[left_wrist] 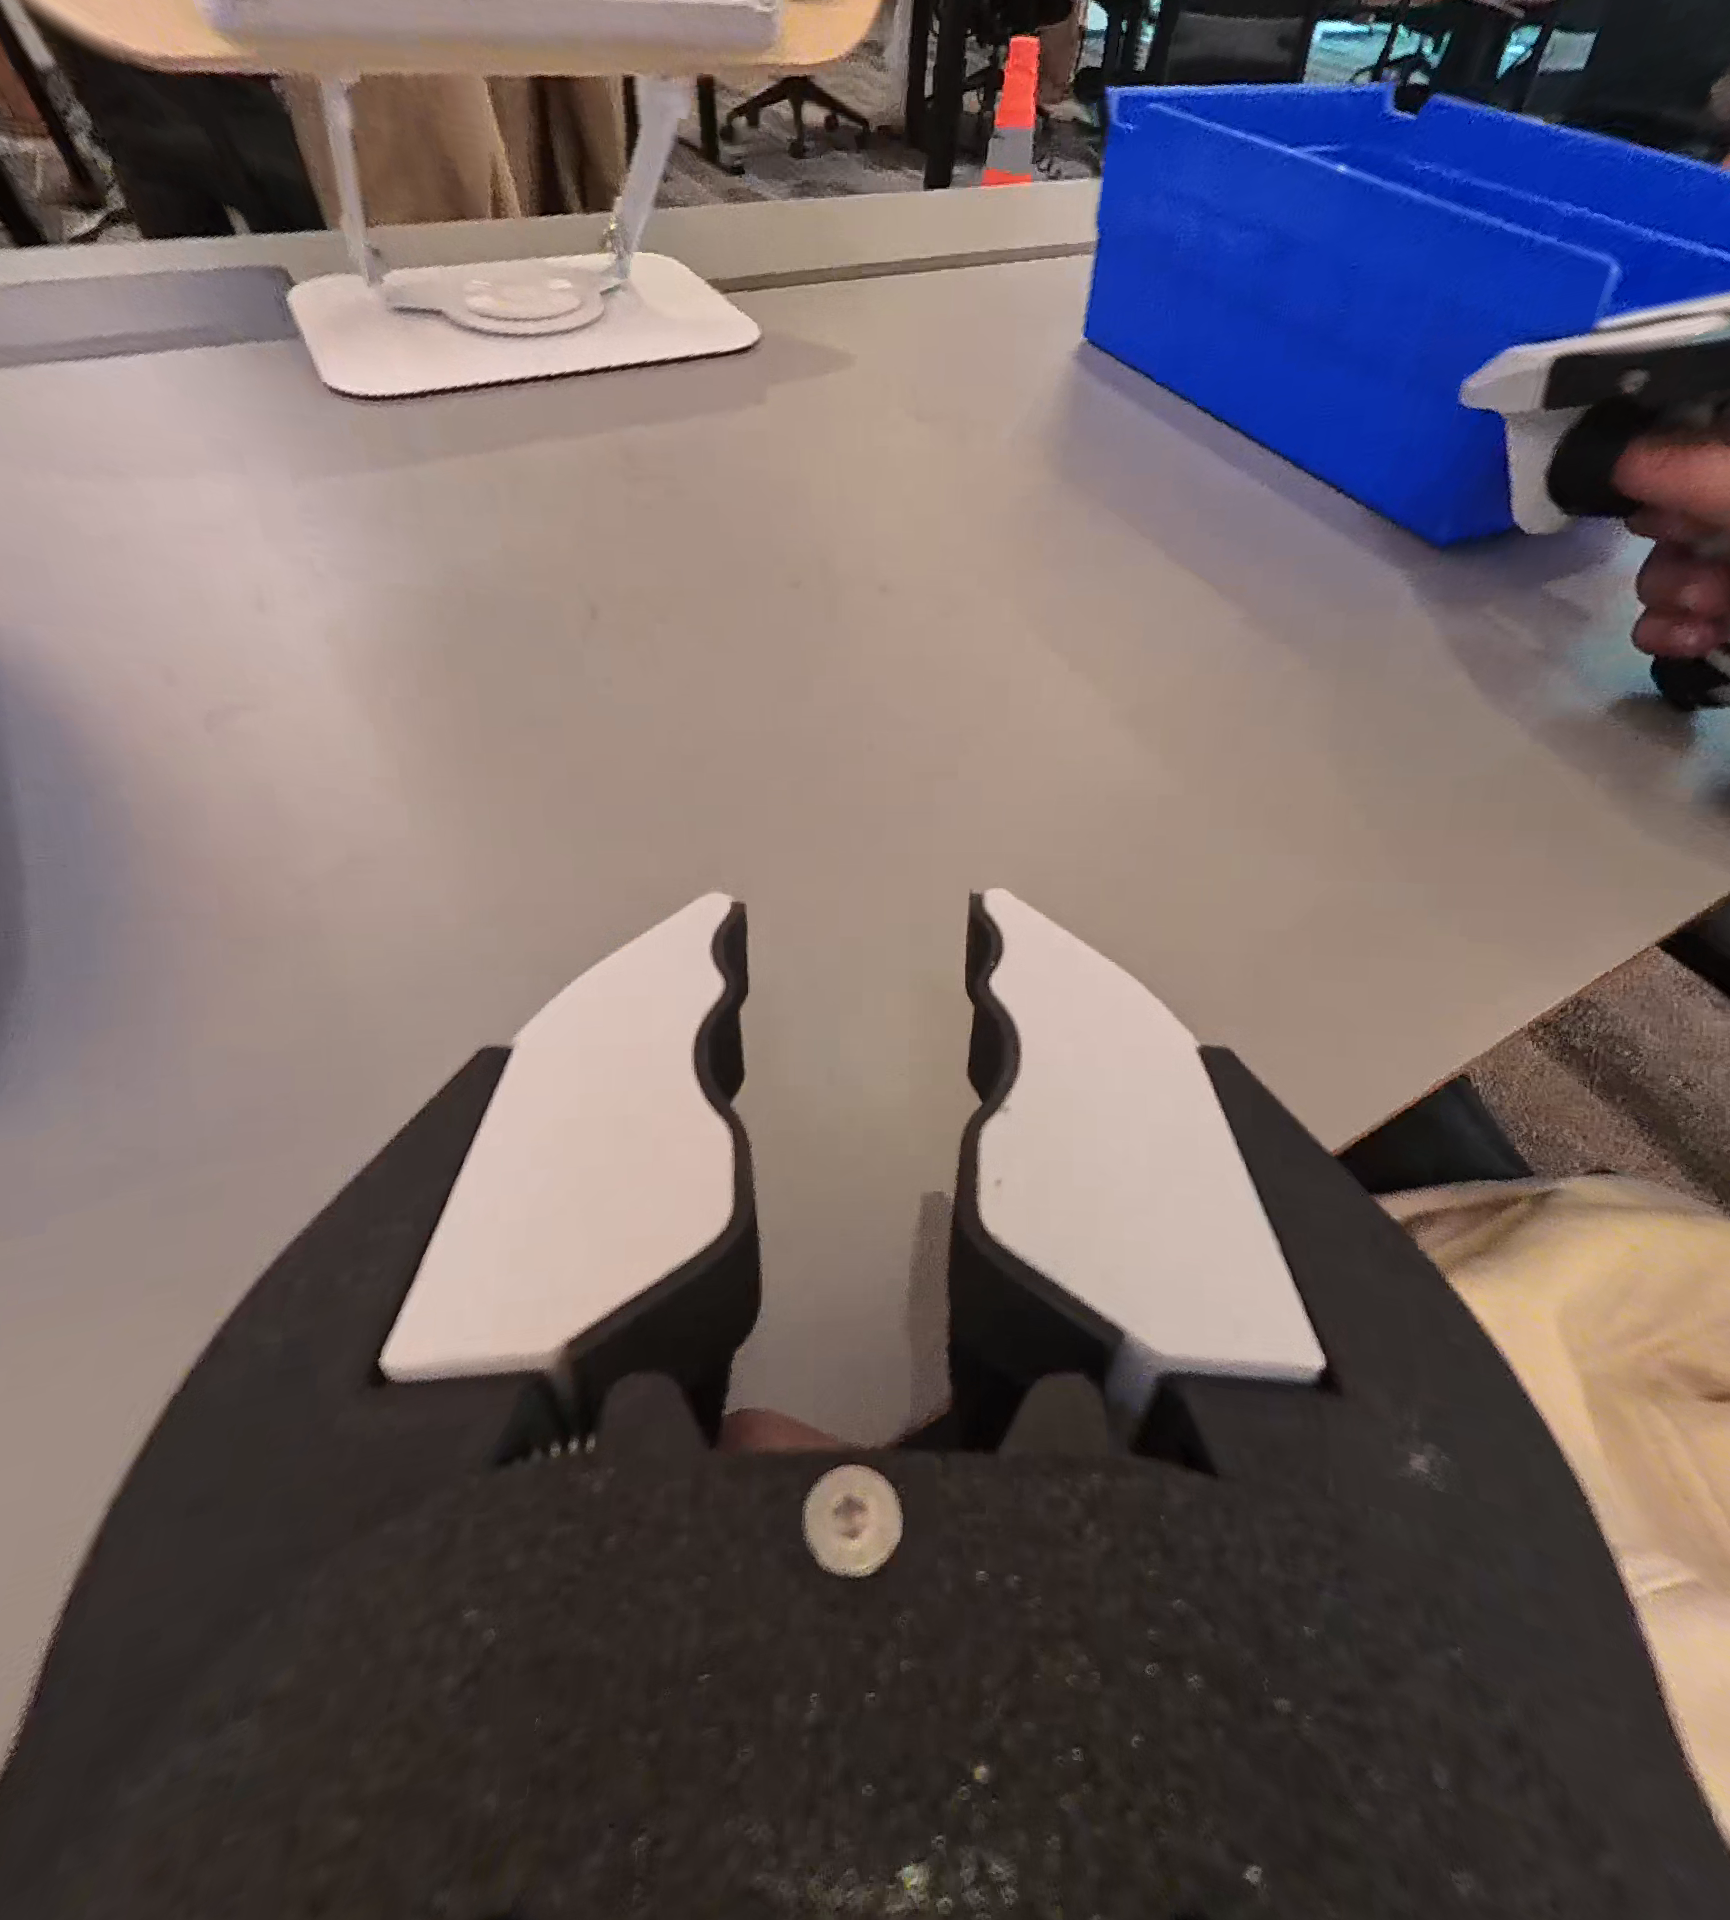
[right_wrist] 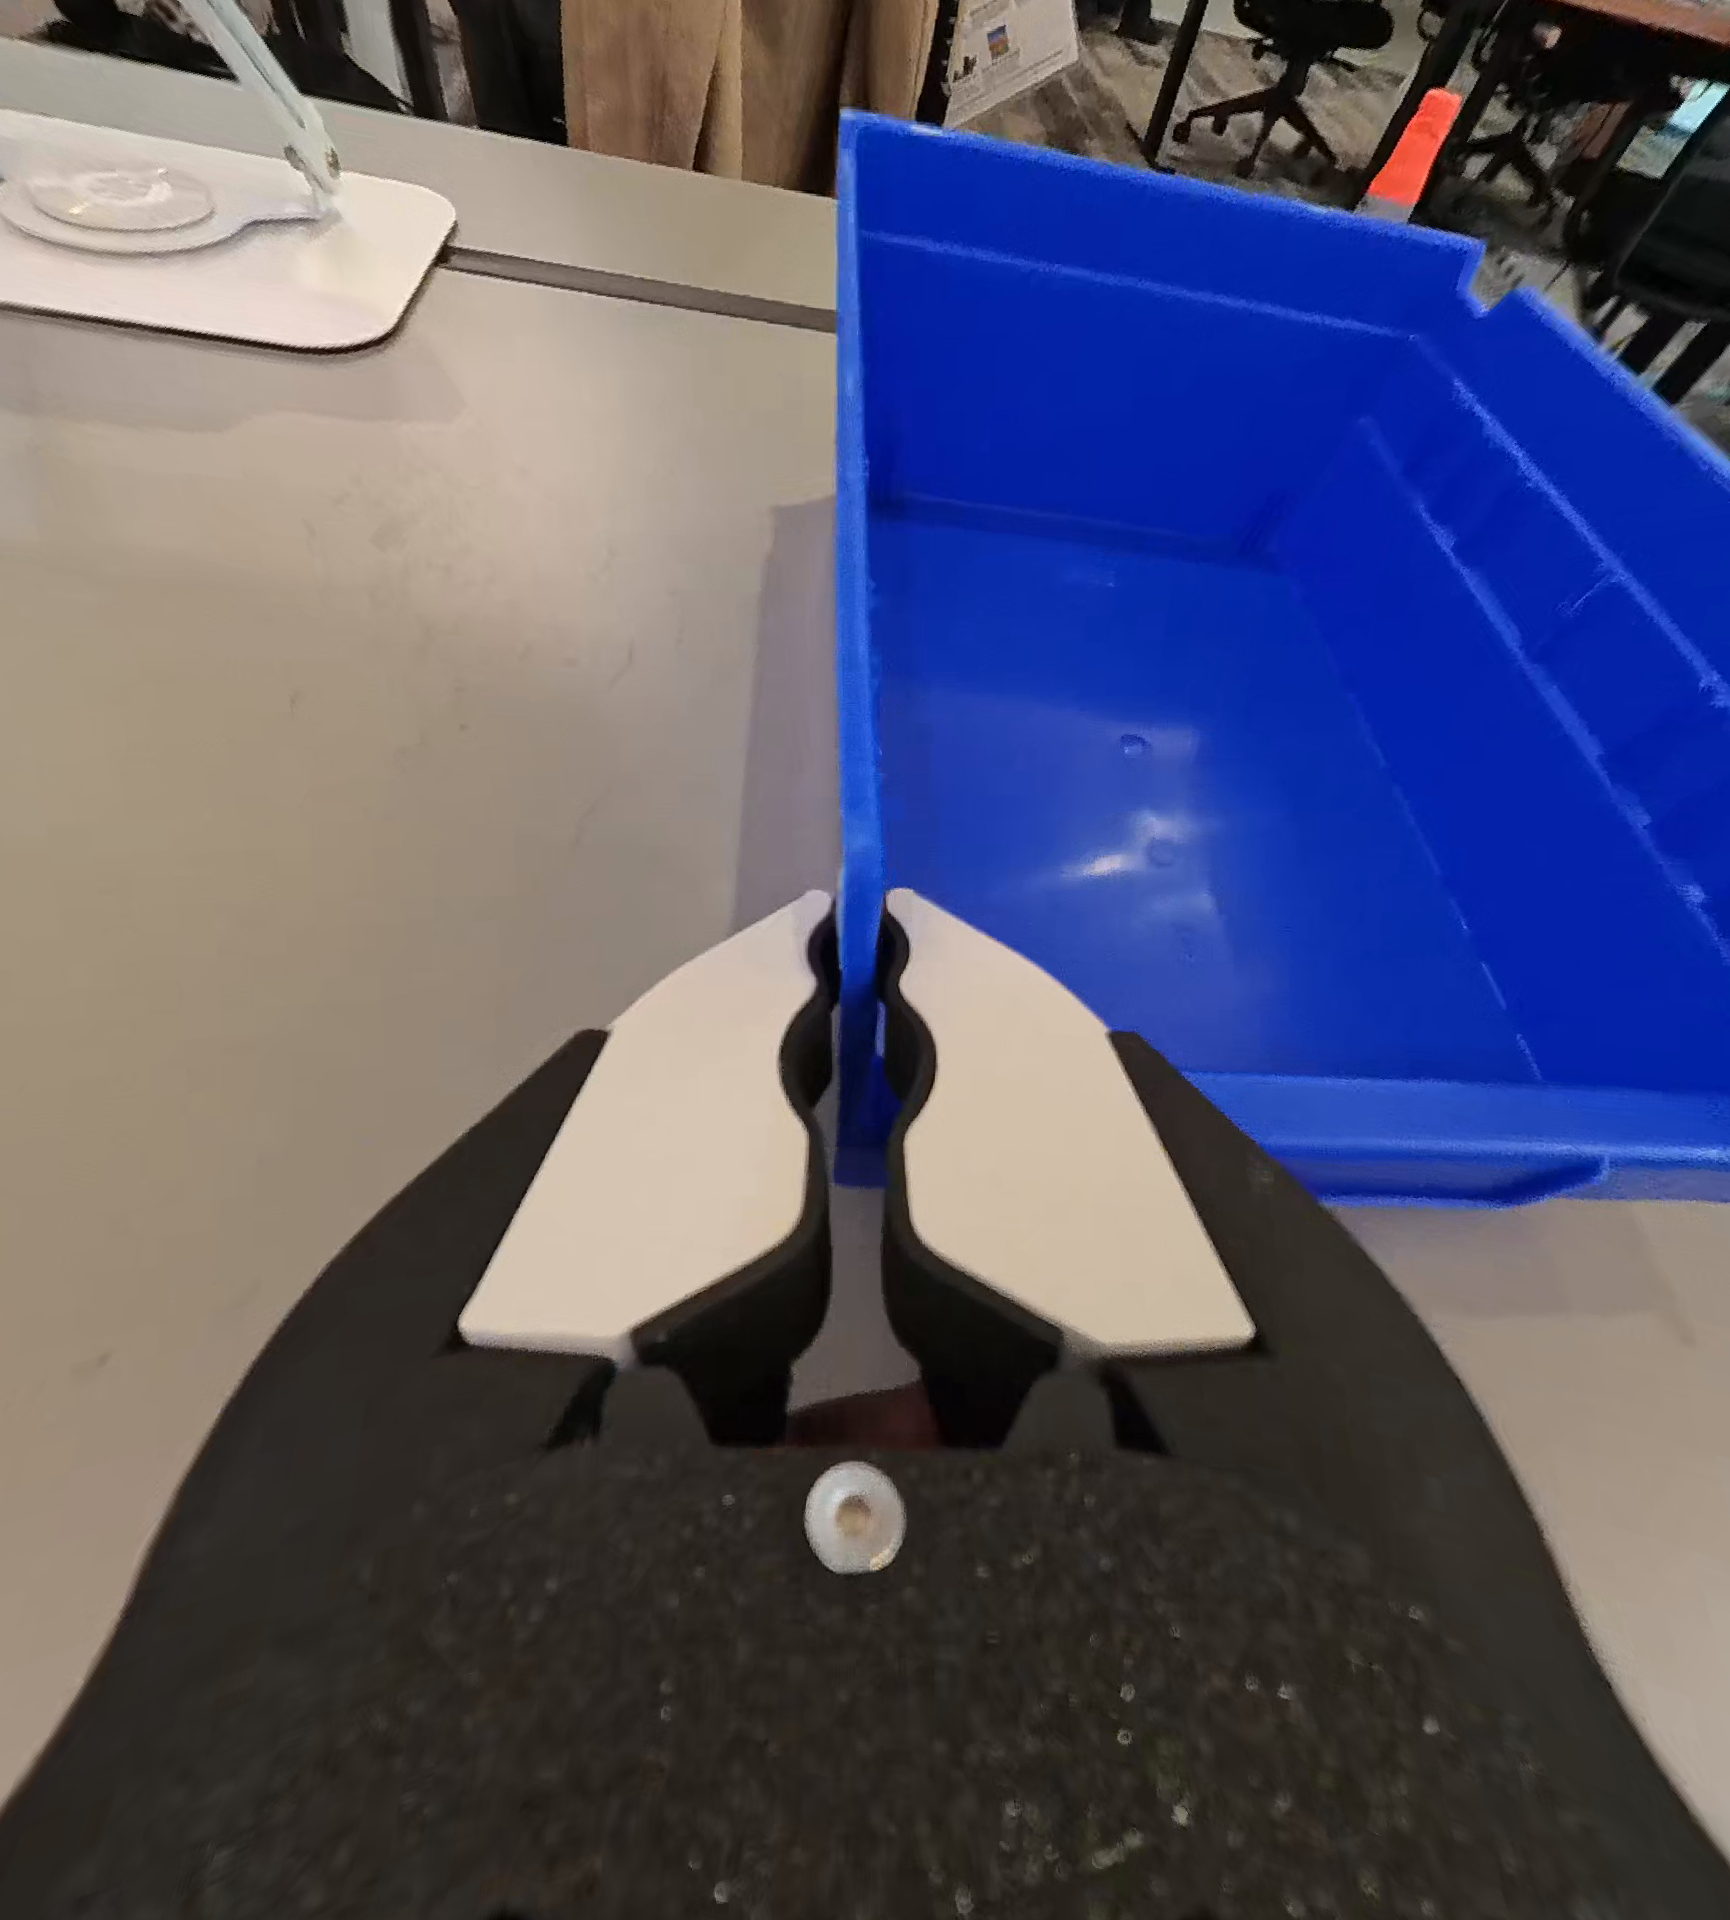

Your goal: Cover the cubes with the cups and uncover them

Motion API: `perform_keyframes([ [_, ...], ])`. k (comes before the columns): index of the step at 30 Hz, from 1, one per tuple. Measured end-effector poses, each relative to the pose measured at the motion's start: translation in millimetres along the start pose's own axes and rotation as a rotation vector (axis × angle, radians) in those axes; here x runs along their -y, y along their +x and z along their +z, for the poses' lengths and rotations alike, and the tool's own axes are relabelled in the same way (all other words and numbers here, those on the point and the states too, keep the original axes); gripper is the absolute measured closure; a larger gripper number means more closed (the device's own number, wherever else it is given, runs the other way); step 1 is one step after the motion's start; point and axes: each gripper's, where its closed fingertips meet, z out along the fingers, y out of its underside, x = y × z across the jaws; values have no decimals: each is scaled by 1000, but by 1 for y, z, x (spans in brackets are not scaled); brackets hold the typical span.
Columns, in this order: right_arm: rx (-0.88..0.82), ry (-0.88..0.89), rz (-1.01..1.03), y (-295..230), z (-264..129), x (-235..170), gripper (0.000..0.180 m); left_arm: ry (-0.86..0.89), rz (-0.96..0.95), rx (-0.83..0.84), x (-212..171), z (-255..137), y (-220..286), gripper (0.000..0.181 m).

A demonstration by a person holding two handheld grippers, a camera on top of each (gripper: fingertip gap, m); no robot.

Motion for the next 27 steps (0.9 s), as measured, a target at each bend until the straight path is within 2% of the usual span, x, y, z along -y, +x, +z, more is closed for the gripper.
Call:
perform_keyframes([
  [7, 15, 2, 61, 2, -13, -6, 176, -39, -135, -13, -15, 1, -25, 142],
  [11, 11, 23, 41, 0, -15, -4, 175, -11, -45, 78, -10, -5, -36, 142],
  [15, -25, 184, -39, -4, -41, 25, 150, 36, 28, 168, -1, -12, -46, 141],
  [17, 52, 331, -121, -28, -63, 47, 149, 81, 53, 223, 6, -17, -54, 140],
  [20, 248, 410, -189, -81, -85, 51, 144, 98, 60, 323, 10, -25, -72, 138],
  [24, 469, 304, -100, -136, -87, 28, 139, 43, -81, 337, 1, -27, -87, 136],
  [27, 531, 251, -45, -154, -92, 16, 137, 40, -76, 357, 0, -29, -94, 133],
])
